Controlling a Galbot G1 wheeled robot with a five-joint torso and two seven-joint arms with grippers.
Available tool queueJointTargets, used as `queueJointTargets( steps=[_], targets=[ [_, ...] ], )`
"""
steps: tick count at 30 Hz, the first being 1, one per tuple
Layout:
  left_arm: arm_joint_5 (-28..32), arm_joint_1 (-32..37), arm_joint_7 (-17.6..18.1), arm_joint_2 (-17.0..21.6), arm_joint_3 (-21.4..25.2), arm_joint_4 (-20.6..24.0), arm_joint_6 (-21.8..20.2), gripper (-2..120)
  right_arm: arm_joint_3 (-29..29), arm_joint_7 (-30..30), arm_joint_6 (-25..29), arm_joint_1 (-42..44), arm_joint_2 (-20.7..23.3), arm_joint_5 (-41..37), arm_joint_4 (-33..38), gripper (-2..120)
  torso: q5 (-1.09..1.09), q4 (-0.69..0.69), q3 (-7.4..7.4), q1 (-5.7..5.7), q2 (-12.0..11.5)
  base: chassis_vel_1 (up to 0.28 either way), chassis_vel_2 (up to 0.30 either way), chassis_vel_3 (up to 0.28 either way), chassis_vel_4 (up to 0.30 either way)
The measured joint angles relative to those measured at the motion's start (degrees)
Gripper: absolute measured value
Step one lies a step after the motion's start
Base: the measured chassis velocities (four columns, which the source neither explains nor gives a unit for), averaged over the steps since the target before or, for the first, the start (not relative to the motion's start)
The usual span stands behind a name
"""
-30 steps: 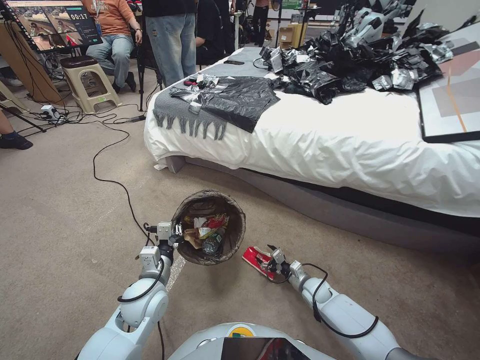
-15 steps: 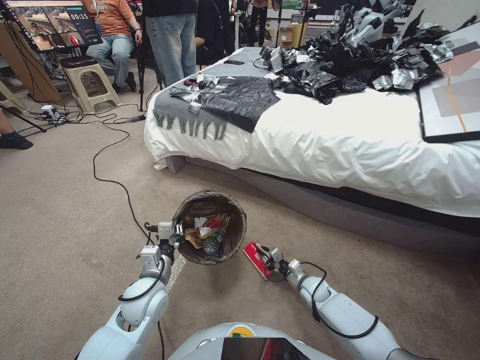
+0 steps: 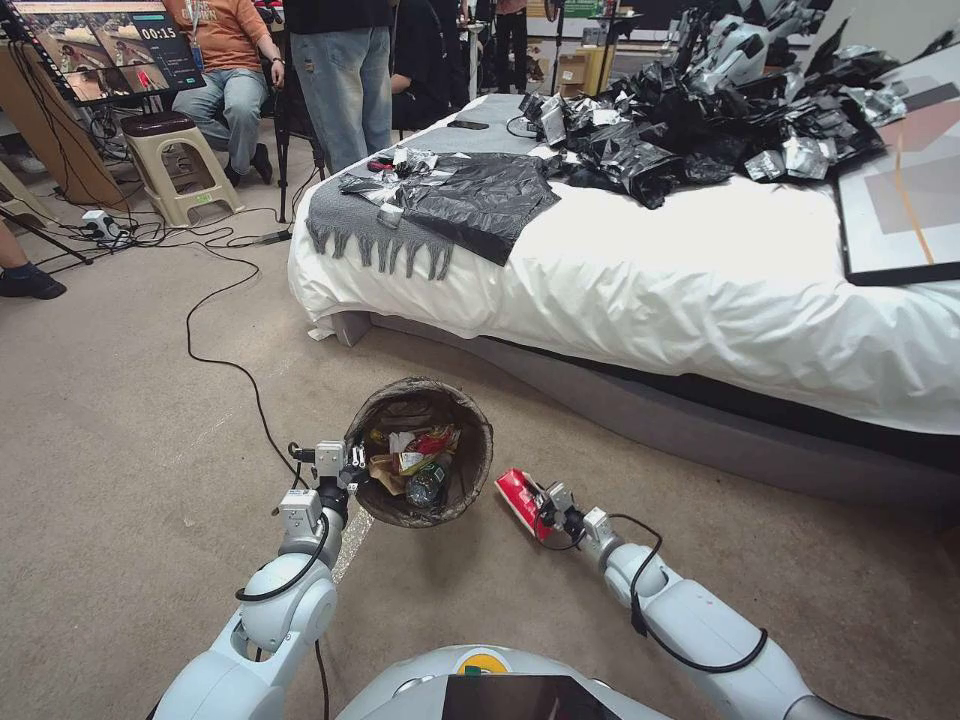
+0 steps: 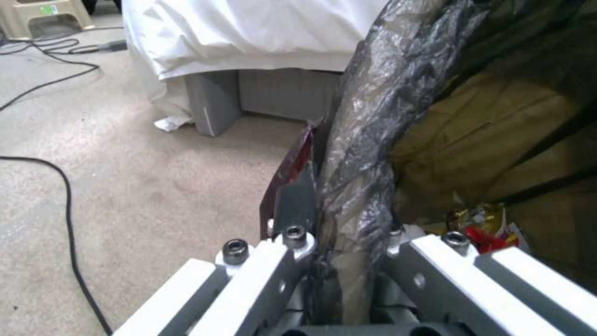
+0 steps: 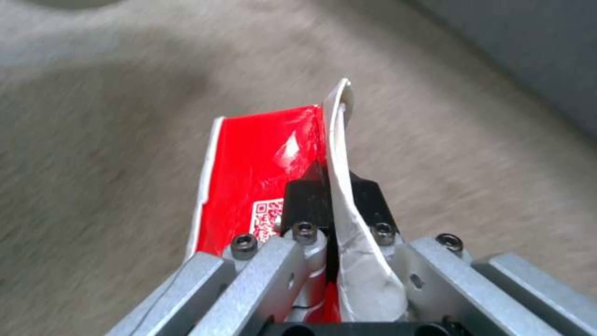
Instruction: Pick up the trash bin, then pick up the garbage from the floor and place it into the trash bin.
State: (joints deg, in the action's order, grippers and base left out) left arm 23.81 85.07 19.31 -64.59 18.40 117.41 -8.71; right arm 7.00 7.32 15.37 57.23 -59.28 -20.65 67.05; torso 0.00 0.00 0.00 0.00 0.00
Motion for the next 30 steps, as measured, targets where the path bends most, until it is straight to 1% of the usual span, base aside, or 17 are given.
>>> queueJointTargets(
  steps=[1, 3, 4, 6, 7, 8, 10, 11, 14, 15, 18, 19, 22, 26, 29, 30],
  targets=[
    [0.00, 0.00, 0.00, 0.00, 0.00, 0.00, 0.00, 4, 0.00, 0.00, 0.00, 0.00, 0.00, 0.00, 0.00, 0, 0.00, 0.00, 0.00, 0.00, 0.00, 0.000, 0.000, 0.000, 0.000],
    [0.04, -0.03, 0.04, 0.09, -0.19, 0.00, -0.05, 4, -2.22, -1.85, -0.68, 1.32, 1.43, -0.02, 4.17, 0, 0.00, -0.02, 0.00, 0.00, 0.00, 0.000, 0.000, 0.000, 0.000],
    [0.04, -0.03, 0.04, 0.09, -0.19, 0.00, -0.05, 4, -2.22, -1.85, -0.68, 1.32, 1.43, -0.02, 4.17, 0, 0.00, -0.02, 0.00, 0.00, 0.00, 0.000, 0.000, 0.000, 0.000],
    [0.12, -0.09, 0.06, 0.24, -0.47, 0.01, -0.08, 4, -4.72, -4.45, -1.51, 3.16, 2.96, -0.53, 9.41, 0, -0.01, -0.01, 0.00, 0.00, 0.00, 0.000, 0.000, 0.000, 0.000],
    [0.12, -0.09, 0.06, 0.24, -0.47, 0.01, -0.08, 4, -4.72, -4.45, -1.51, 3.16, 2.96, -0.53, 9.41, 0, -0.01, -0.01, 0.00, 0.00, 0.00, 0.000, 0.000, 0.000, 0.000],
    [0.21, -0.11, 0.06, 0.30, -0.62, 0.00, -0.12, 4, -6.38, -5.85, -1.85, 4.41, 3.73, -0.87, 12.39, 0, 0.01, 0.00, 0.00, 0.00, 0.00, 0.000, 0.000, 0.000, 0.000],
    [0.31, -0.16, 0.07, 0.40, -0.92, 0.01, -0.20, 4, -9.81, -7.88, -2.21, 6.56, 4.88, -0.86, 17.35, 0, -0.01, 0.00, 0.00, 0.00, 0.00, 0.000, 0.000, 0.000, 0.000],
    [0.31, -0.16, 0.07, 0.40, -0.92, 0.01, -0.20, 4, -9.81, -7.88, -2.21, 6.56, 4.88, -0.86, 17.35, 0, -0.01, 0.00, 0.00, 0.00, 0.00, 0.000, 0.000, 0.000, 0.000],
    [0.52, -0.20, 0.05, 0.63, -1.29, -0.03, -0.36, 4, -15.33, -10.63, -2.32, 9.34, 6.19, -0.42, 24.51, 0, -0.01, -0.01, 0.00, 0.00, 0.01, 0.000, 0.000, 0.000, 0.000],
    [0.52, -0.20, 0.05, 0.63, -1.29, -0.03, -0.36, 4, -15.33, -10.63, -2.32, 9.34, 6.19, -0.42, 24.51, 0, -0.01, -0.01, 0.00, 0.00, 0.01, 0.000, 0.000, 0.000, 0.000],
    [0.90, -0.08, -0.02, 0.96, -1.61, 0.01, -0.80, 4, -20.45, -13.18, -2.83, 11.31, 7.27, -0.59, 31.79, 0, -0.01, 0.00, 0.00, 0.00, 0.01, 0.000, 0.000, 0.000, 0.000],
    [0.90, -0.08, -0.02, 0.96, -1.61, 0.01, -0.80, 4, -20.45, -13.18, -2.83, 11.31, 7.27, -0.59, 31.79, 0, -0.01, 0.00, 0.00, 0.00, 0.01, 0.000, 0.000, 0.000, 0.000],
    [1.22, 0.03, -0.16, 1.40, -2.28, 0.23, -1.26, 4, -24.75, -16.29, -3.97, 12.25, 8.03, -1.56, 38.96, 0, -0.01, -0.01, 0.00, 0.00, 0.01, 0.000, 0.000, 0.000, 0.000],
    [1.31, 0.04, -0.21, 1.57, -2.60, 0.33, -1.48, 4, -25.74, -17.30, -4.38, 12.21, 8.23, -1.94, 41.28, 0, 0.00, -0.01, -0.01, 0.00, 0.01, 0.000, 0.000, 0.000, 0.000],
    [1.49, 0.08, -0.34, 1.99, -3.95, 0.60, -2.03, 4, -27.02, -19.22, -5.83, 10.27, 9.01, -4.33, 49.57, 0, 0.00, 0.00, 0.00, 0.00, 0.00, 0.000, 0.000, 0.000, 0.000],
    [1.49, 0.08, -0.34, 1.99, -3.95, 0.60, -2.03, 4, -27.02, -19.22, -5.83, 10.27, 9.01, -4.33, 49.57, 0, 0.00, 0.00, 0.00, 0.00, 0.00, 0.000, 0.000, 0.000, 0.000]
  ],
)
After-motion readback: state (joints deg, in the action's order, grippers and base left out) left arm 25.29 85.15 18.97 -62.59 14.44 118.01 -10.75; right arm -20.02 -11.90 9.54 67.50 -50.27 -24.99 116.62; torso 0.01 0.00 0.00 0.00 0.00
